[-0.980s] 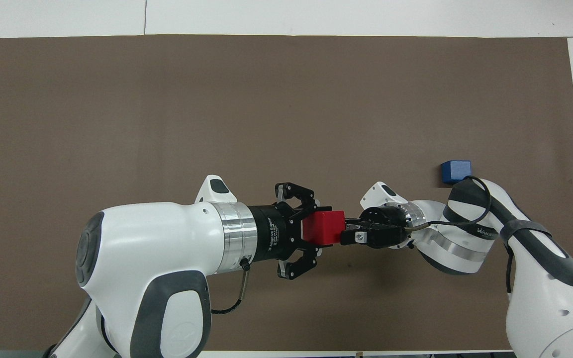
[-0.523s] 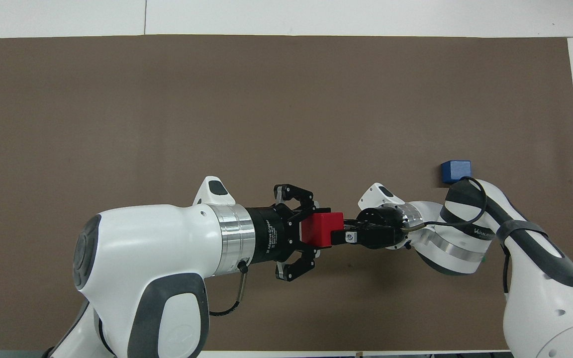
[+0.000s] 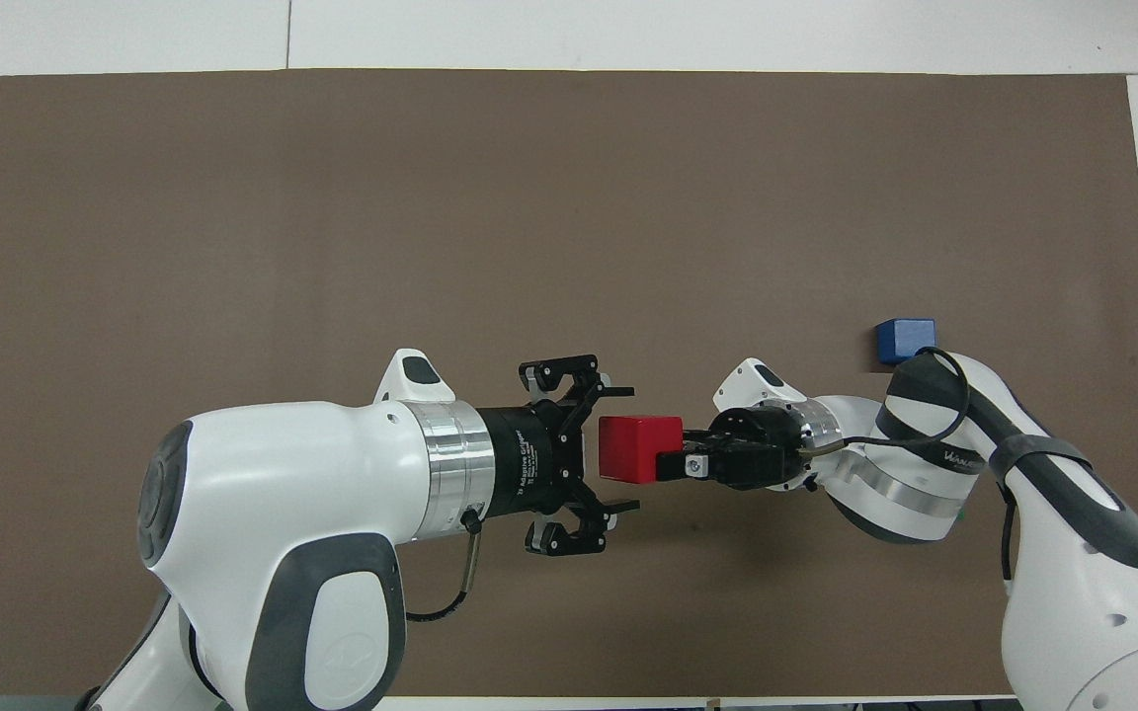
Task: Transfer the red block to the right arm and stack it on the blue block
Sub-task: 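Carry the red cube toward the blue cube while the left gripper withdraws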
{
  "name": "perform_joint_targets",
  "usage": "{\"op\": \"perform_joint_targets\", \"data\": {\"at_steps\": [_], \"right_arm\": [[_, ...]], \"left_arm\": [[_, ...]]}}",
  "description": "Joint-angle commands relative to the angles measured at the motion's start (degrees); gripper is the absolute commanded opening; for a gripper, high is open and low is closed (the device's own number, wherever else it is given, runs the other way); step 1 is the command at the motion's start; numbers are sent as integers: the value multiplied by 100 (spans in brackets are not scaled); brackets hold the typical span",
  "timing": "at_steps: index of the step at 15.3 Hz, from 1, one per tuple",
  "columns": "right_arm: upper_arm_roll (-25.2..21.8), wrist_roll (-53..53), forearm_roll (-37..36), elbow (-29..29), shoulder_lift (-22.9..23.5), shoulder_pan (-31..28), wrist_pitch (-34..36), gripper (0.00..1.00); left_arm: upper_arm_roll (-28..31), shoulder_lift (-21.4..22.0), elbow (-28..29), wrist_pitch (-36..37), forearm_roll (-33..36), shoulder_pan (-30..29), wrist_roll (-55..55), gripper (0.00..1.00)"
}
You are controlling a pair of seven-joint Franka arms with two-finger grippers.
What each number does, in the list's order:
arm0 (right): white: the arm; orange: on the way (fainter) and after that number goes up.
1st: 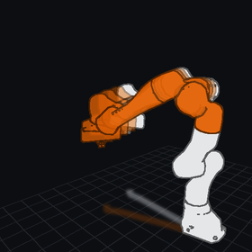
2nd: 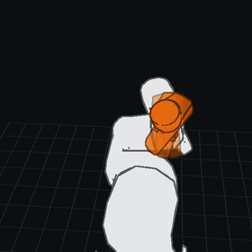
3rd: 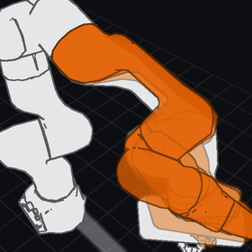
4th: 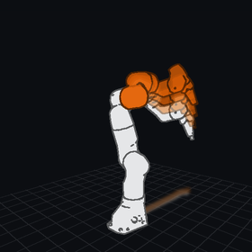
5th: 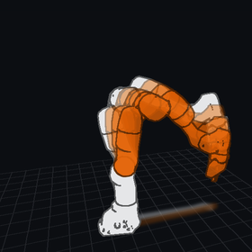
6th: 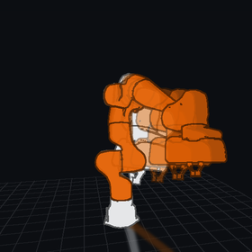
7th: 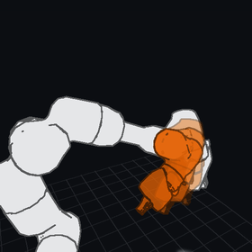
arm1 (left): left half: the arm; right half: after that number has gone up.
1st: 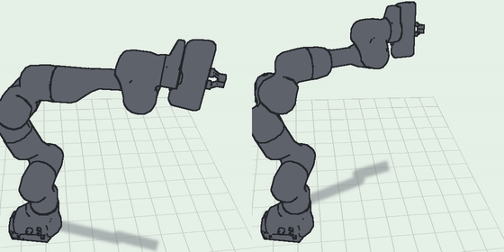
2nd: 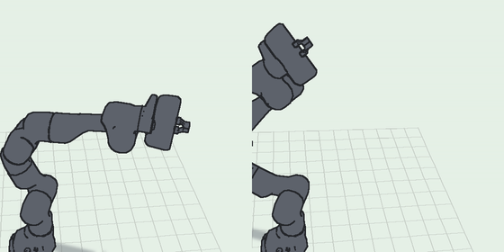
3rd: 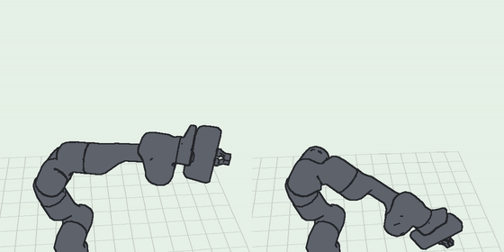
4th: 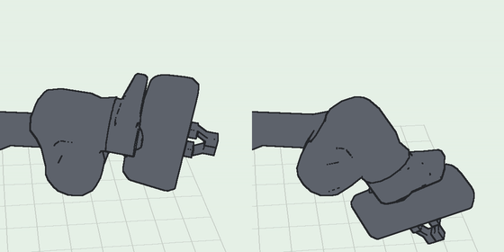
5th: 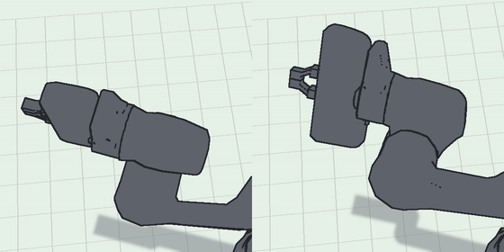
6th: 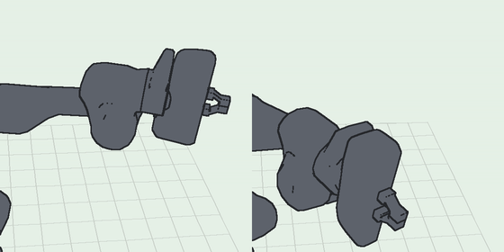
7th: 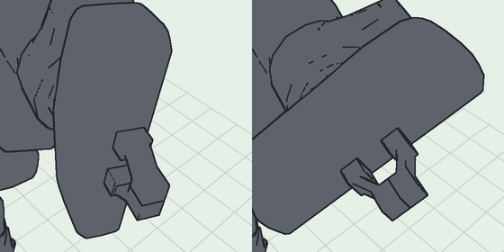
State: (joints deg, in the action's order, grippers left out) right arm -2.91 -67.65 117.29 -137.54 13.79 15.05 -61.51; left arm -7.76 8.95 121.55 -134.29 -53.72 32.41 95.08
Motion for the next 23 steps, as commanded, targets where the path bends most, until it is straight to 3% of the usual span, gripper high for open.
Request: {"op": "perform_joint_targets", "data": {"at_steps": [1, 7, 11, 14, 17, 20, 23], "right_arm": [[10, -90, 66, 96, 27, 7, -142, 0], [1, 32, 40, 210, -52, 16, -625, 0], [-7, 444, -529, 201, -657, -19, -1686, 0], [-7, 1269, -1338, 271, -1334, -221, -2557, 0], [-16, 1955, -2128, 499, -1669, -493, -2708, 0], [-42, 2360, -3182, 649, -1994, -783, -2874, 0], [-42, 3089, -4814, 1210, -2161, -1100, -2990, 0]], "left_arm": [[12, 387, 185, 385, 334, -295, 28, 100], [29, 555, 88, 1045, 810, -1604, -1006, 100], [21, 547, 123, 1150, 1072, -2439, -1727, 100], [29, 433, 150, 1273, 1802, -2773, -2624, 100], [29, 161, -17, 1467, 2591, -3205, -3844, 100], [56, -278, -735, 1992, 3943, -3434, -4610, 100], [47, -612, -1465, 2354, 4869, -3434, -5481, 100]]}}
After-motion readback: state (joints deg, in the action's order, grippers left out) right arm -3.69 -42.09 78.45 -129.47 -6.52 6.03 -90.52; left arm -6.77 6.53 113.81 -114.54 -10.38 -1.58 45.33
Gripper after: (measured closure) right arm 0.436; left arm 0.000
